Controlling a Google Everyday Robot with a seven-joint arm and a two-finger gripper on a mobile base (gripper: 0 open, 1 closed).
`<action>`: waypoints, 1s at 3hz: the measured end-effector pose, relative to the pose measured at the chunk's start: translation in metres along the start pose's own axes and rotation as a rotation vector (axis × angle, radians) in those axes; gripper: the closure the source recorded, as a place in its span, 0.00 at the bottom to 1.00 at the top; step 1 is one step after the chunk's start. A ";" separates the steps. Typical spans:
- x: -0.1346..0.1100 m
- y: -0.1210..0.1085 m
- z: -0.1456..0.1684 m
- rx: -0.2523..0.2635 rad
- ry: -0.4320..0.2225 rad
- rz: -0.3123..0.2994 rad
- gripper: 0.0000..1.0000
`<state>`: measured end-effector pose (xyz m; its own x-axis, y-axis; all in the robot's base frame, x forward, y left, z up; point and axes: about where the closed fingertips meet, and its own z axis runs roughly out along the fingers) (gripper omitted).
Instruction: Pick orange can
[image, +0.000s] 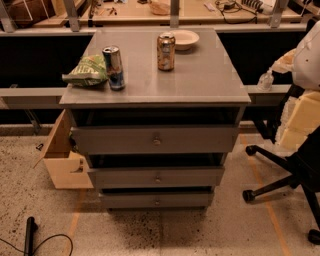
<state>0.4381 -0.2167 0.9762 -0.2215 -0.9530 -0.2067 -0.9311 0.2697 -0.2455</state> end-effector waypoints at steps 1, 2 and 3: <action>0.000 0.000 0.000 0.000 0.000 0.000 0.00; -0.011 -0.013 0.018 0.002 -0.071 0.032 0.00; -0.040 -0.055 0.063 -0.016 -0.252 0.100 0.00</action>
Offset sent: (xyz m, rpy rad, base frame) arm 0.0786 0.0314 -0.0461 0.2925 -0.0454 -0.0528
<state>0.5162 -0.1850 0.9382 -0.2352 -0.8568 -0.4590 -0.9131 0.3566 -0.1978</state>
